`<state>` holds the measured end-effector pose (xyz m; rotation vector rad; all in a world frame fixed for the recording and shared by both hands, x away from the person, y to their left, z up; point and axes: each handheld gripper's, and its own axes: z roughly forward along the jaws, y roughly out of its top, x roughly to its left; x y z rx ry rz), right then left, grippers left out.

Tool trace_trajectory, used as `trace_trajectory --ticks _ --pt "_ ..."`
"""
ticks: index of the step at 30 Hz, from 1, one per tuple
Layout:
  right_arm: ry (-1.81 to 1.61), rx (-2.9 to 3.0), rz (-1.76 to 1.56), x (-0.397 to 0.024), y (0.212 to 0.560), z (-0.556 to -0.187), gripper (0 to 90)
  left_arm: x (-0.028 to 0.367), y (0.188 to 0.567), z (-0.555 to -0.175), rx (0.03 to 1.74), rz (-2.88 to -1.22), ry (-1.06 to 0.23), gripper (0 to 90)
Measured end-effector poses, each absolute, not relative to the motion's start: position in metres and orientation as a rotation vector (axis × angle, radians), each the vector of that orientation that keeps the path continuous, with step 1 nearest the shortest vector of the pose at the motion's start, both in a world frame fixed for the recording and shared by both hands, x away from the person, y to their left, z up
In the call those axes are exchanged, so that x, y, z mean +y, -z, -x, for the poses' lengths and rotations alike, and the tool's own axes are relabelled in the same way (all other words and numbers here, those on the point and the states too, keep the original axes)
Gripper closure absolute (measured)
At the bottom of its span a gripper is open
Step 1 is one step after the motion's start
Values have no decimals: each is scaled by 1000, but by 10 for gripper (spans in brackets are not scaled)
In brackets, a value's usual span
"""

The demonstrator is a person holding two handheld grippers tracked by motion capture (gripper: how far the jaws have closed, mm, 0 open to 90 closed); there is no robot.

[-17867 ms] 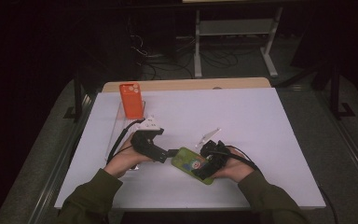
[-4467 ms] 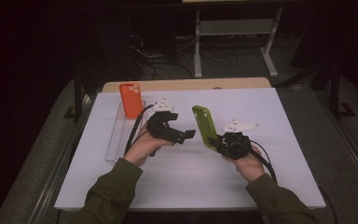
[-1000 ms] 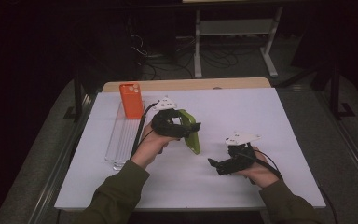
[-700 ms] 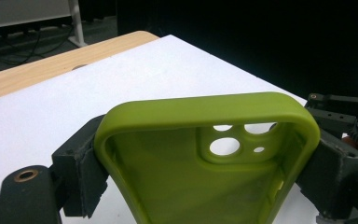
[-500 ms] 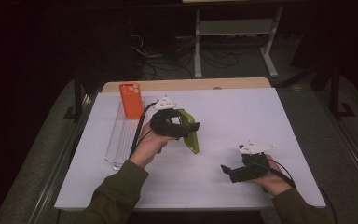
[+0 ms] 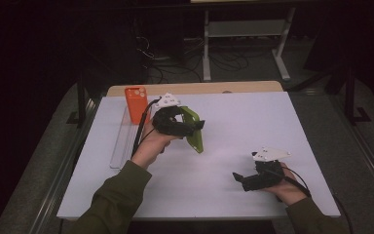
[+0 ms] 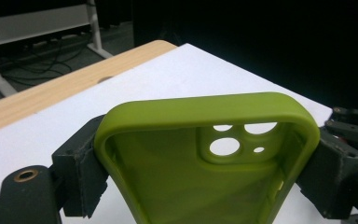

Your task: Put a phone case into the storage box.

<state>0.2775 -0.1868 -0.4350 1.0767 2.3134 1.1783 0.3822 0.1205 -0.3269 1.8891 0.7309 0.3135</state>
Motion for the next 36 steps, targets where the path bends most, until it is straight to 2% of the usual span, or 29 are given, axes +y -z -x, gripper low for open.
trace_trajectory --ticks 21,36 --pt "-1177 2318 -1067 -187 434 -277 0 152 288 -402 789 -1873 -463 144" --pt "-1177 2318 -1071 -187 434 -278 0 187 274 -413 915 -1813 -585 144"
